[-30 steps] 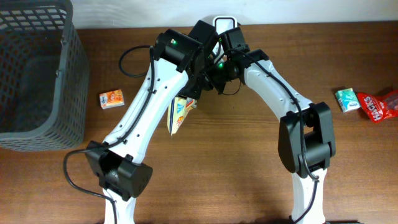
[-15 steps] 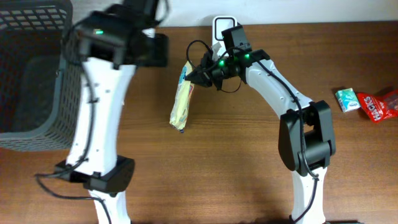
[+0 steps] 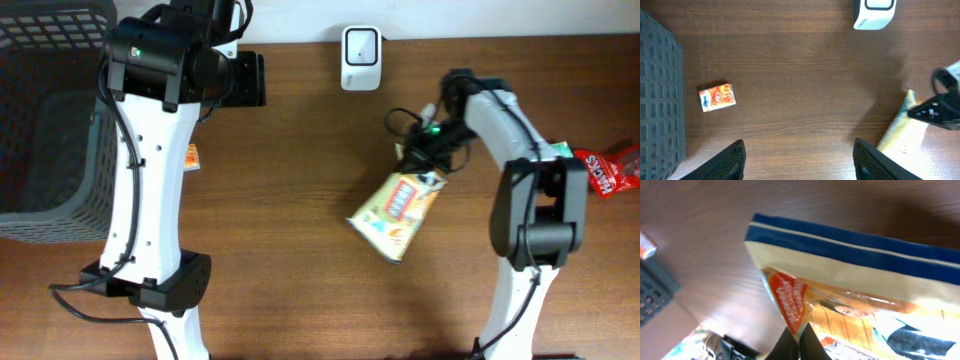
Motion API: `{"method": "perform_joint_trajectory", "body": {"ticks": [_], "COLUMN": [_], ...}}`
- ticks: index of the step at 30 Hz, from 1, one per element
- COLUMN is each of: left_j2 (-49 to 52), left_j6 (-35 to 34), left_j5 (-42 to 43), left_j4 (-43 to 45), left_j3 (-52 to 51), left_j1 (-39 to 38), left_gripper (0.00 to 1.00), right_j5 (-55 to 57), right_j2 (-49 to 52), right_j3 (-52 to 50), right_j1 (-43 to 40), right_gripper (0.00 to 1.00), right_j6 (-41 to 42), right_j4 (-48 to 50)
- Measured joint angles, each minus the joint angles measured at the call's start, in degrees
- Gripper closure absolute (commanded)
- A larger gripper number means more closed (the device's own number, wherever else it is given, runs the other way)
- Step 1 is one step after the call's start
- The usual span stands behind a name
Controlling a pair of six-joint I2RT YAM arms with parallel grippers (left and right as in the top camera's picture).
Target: Scan the item barcode
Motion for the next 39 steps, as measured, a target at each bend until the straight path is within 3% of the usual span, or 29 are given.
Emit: {"method": "perform_joint_trajectory", "body": {"ticks": [4,9,18,22,27,33,36,39], "left_j2": [0.00,0.00,0.00,0.00,0.00,0.00,0.00,0.00], "left_j6": [0.00,0.00,0.00,0.00,0.00,0.00,0.00,-0.04], "left_j5": [0.07,0.09,-0.81,-0.83,-0.85,-1.22,-1.27,-1.27], "left_j4": [0.00,0.00,0.00,0.00,0.00,0.00,0.00,0.04], "left_j3": [0.00,0.00,0.00,0.00,0.00,0.00,0.00,0.00], "left_j1": [0.00,0.00,0.00,0.00,0.00,0.00,0.00,0.00], "left_gripper": [0.32,0.34,0.34,0.34,0.34,0.34,0.33,0.26], "right_j5": [-0.37,-4.11,-9.81,-16.11,-27.36,-32.28,-32.94,-31.54], "right_j2": [0.00,0.00,0.20,0.20,0.20,0.66,1.99,2.69], "right_j3": [-0.02,1.73,21.64,23.80,17.42,-2.19,-9.75,-11.41], "right_j1": [-4.09,-2.71,15.30,19.39,18.62,12.44,6.05,0.11], "right_gripper": [0.96,0.96,0.96,0.96,0.96,0.96,0.96,0.96], "right_j6": [-4.87,-7.82,-5.86,-5.57,-6.03,-5.86,-7.17,-10.93], "right_j4": [-2.71,-3.52,-4.00,-3.08,4.17,14.78,14.51,7.58]}}
